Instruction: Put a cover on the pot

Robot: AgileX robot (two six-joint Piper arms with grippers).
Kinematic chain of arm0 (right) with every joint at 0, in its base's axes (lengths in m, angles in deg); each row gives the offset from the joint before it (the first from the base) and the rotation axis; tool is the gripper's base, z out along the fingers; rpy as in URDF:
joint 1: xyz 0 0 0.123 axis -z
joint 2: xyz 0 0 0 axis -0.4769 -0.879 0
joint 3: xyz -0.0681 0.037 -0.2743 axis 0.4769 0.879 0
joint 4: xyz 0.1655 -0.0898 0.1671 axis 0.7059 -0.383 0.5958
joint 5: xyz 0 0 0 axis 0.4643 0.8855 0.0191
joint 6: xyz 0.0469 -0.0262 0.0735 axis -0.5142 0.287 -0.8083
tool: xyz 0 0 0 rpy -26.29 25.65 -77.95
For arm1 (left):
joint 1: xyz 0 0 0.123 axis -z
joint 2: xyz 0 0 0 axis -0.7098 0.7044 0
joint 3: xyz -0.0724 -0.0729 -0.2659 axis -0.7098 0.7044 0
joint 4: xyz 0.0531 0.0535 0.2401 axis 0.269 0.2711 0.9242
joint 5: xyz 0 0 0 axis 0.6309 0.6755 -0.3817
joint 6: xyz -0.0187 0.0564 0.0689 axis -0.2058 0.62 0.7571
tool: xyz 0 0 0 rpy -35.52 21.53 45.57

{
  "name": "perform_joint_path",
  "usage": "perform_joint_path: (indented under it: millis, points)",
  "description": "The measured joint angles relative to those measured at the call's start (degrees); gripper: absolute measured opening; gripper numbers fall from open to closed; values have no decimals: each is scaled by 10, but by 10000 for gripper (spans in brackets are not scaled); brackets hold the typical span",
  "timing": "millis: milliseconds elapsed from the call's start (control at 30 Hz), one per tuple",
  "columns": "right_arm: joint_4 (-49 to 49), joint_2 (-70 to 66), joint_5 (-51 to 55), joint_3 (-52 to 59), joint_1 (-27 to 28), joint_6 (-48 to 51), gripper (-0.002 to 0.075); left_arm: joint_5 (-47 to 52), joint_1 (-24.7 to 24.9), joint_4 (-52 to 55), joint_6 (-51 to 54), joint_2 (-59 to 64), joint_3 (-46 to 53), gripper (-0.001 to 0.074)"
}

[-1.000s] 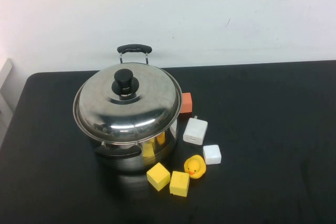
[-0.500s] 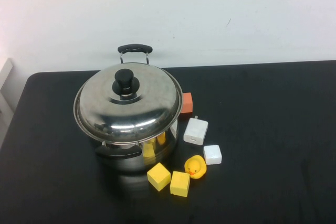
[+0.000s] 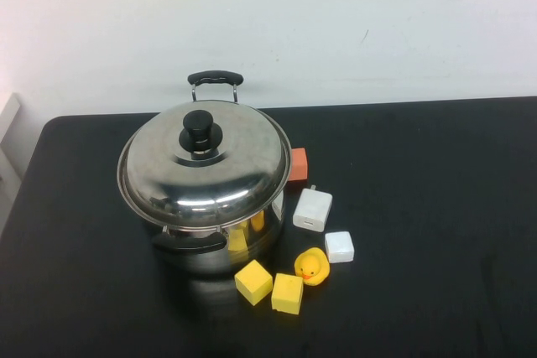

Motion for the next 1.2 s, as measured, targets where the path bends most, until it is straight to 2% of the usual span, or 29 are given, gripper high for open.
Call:
perform_joint_path:
  millis: [1200]
  points:
    - [-4,0,0,0,12,1,-1,0,0,0,0,0,0,-1]
